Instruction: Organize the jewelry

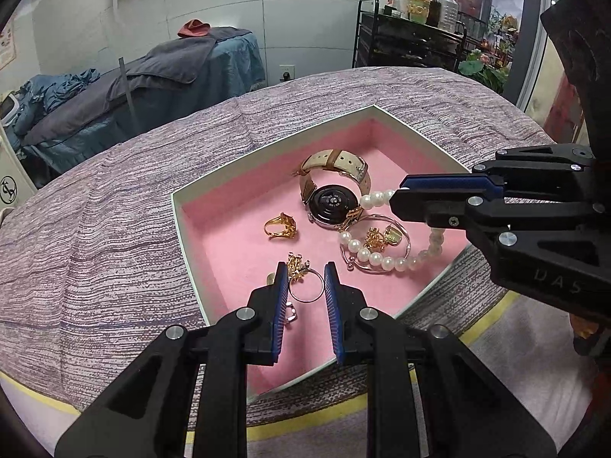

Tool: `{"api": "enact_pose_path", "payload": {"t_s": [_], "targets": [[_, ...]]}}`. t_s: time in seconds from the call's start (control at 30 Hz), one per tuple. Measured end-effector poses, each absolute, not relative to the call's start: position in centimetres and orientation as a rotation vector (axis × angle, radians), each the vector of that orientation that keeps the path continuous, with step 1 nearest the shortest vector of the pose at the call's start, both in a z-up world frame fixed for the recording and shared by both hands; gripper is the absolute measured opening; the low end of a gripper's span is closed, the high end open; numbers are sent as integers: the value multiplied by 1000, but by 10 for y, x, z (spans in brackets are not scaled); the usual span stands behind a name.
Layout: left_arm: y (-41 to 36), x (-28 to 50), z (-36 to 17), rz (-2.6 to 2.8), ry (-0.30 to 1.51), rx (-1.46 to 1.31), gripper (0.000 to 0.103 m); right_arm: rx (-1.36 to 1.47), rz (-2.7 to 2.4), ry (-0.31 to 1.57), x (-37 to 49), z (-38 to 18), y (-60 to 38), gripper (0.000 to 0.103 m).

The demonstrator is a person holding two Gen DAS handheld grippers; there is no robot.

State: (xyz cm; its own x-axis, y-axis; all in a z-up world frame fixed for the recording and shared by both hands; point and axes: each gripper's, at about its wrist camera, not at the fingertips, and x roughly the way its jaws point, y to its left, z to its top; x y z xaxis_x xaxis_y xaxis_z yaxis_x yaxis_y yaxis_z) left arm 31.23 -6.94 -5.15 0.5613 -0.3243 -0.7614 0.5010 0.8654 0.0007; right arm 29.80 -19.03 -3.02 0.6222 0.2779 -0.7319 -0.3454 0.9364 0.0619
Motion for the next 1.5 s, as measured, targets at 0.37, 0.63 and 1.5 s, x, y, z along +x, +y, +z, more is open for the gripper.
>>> {"api": "enact_pose_path", "payload": {"t_s": [0.37, 0.63, 1.5], "targets": [[-73, 313, -53, -494, 839, 255, 20, -117, 351, 837, 302, -37, -192, 10], [-73, 314, -50, -479, 824, 256, 48, -102, 343, 812, 299, -34, -197, 38], [8, 160, -18, -231, 502, 57, 97, -128, 190, 507, 145, -5, -214, 96]]}}
